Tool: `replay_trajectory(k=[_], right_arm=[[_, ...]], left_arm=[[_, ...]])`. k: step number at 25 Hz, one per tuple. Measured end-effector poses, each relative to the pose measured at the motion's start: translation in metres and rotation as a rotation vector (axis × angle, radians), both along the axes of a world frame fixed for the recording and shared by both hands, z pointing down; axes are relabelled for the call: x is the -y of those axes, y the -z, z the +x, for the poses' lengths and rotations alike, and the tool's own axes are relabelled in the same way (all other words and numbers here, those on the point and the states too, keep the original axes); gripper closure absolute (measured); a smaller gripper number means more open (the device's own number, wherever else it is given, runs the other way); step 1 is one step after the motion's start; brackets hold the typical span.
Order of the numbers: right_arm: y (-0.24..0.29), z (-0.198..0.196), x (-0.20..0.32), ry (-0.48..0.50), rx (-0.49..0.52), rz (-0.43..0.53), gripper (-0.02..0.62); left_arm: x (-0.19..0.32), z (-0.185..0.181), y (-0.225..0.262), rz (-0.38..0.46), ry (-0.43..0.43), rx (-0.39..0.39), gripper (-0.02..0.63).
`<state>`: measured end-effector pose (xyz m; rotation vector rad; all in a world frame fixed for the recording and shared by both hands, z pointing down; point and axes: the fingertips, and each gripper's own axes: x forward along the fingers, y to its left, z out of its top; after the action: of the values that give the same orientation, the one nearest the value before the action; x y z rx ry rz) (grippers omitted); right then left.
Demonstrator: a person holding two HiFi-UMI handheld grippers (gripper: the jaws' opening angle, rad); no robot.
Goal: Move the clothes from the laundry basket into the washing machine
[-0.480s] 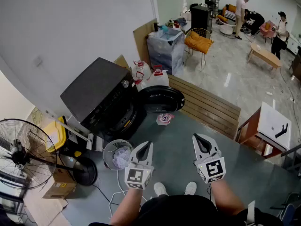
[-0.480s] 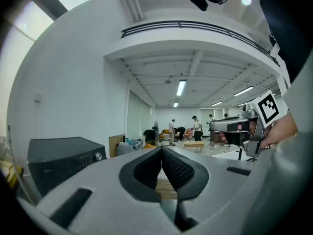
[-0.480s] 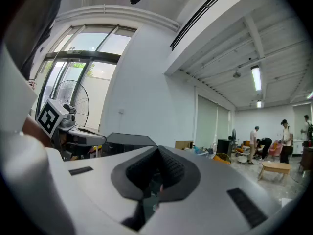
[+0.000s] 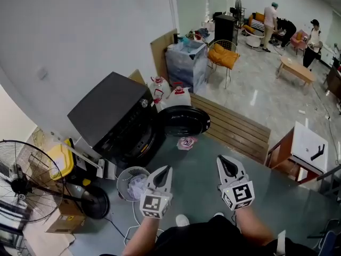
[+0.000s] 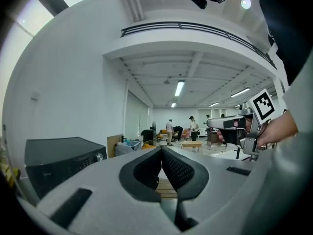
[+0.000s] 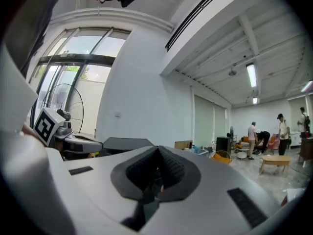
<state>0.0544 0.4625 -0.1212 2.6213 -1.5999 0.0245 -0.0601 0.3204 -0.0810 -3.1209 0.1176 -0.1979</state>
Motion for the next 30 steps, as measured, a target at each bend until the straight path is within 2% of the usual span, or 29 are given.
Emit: replay_trajectory(k=[3, 7, 12, 15, 21, 30], right_arm=[[-0.002, 0.000, 0.006, -0.024, 0.024, 0.003, 0.591], [-0.007, 0.009, 0.022, -0.008, 0.031, -0.005, 0.591], [-0.017, 0.050, 0.053, 0.031, 0.064, 0.009, 0.591], [-0.019, 0.081, 0.076, 0.078, 0.073, 0.009, 0.591], [-0.009, 0.138, 0.122, 0.217, 0.009, -0.007, 0.591], [-0.018, 0.169, 0.167, 0.350, 0.030, -0.002, 0.591]], left_arm=[[0.010, -0.005, -0.003, -0.009, -0.008, 0.005, 0.601], [0.031, -0.001, -0.012, -0.022, 0.014, 0.021, 0.601], [0.060, 0.030, -0.022, -0.027, 0.059, 0.043, 0.601], [0.079, 0.055, -0.024, -0.023, 0.102, 0.054, 0.601], [0.106, 0.096, -0.018, -0.013, 0.215, 0.049, 0.601], [0.124, 0.116, -0.019, -0.008, 0.345, 0.073, 0.601]])
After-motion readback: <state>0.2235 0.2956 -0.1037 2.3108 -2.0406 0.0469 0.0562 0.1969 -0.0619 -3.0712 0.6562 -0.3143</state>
